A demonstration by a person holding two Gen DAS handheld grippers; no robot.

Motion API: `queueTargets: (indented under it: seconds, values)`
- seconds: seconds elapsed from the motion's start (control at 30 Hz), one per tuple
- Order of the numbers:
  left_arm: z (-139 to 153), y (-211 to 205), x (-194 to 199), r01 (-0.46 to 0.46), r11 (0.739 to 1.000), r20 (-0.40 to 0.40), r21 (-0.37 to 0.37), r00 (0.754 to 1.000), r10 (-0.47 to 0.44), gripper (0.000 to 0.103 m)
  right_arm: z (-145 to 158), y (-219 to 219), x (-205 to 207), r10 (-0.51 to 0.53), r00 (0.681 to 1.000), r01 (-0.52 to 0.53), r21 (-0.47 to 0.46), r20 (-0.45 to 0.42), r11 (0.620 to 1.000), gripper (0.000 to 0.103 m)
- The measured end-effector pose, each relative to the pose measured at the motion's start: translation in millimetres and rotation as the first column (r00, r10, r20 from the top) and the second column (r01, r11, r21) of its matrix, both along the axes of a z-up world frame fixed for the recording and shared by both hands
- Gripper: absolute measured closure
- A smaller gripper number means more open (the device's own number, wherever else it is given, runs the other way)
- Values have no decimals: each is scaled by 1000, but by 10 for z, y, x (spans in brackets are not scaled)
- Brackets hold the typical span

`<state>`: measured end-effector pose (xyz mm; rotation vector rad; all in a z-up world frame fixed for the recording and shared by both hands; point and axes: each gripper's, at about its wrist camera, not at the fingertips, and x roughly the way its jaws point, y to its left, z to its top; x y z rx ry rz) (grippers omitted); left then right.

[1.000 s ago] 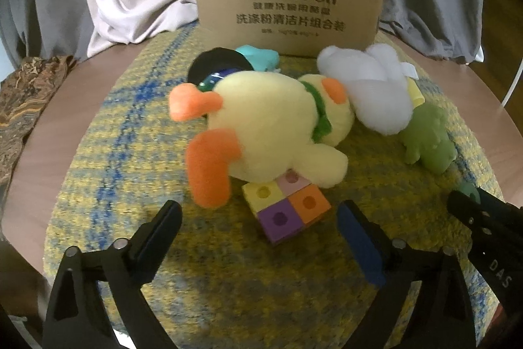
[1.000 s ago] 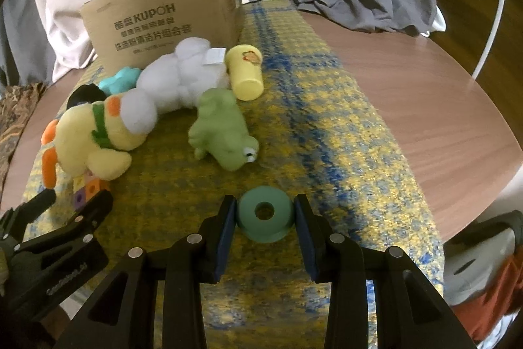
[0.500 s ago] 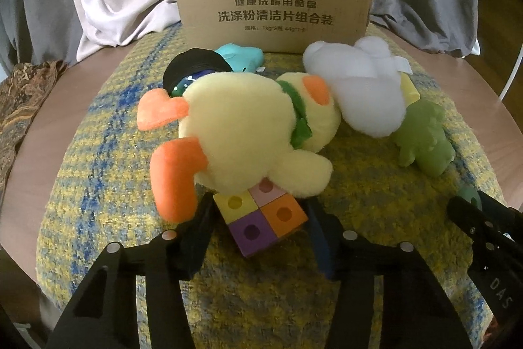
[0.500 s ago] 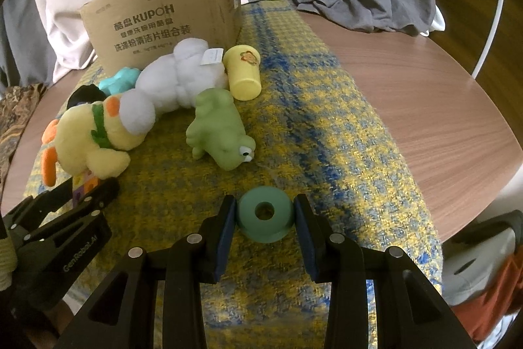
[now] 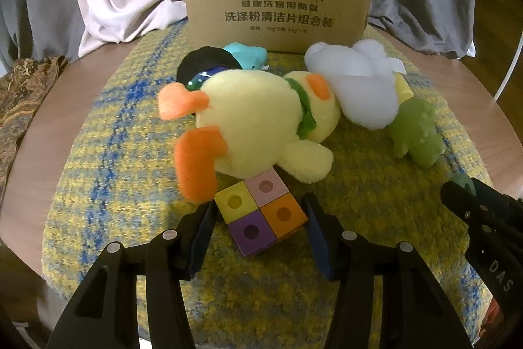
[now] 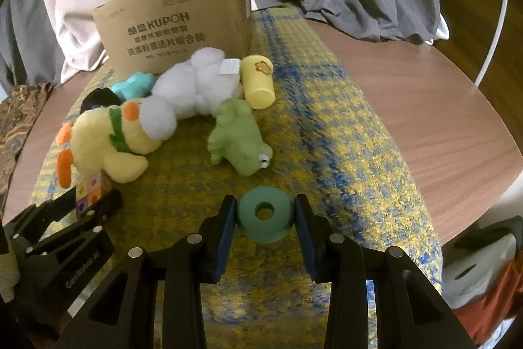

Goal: Organize objects
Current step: 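Carry the green ring and cube block with both tools over the cardboard box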

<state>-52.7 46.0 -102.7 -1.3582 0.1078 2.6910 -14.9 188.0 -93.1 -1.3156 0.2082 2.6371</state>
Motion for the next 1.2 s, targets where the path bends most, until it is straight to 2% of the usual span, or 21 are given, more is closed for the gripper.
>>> queueTargets:
  seconds: [0.67,1.2]
  values:
    - [402,-307,98,-34,999,-66,21,997,35,51,374,-381,-53,96,992,-95,21,-78,995,67]
    - [868,-431,-47,-46,999,-176,23,983,50,51,782,-494,-240,129,979,-124,41,-158,991,67]
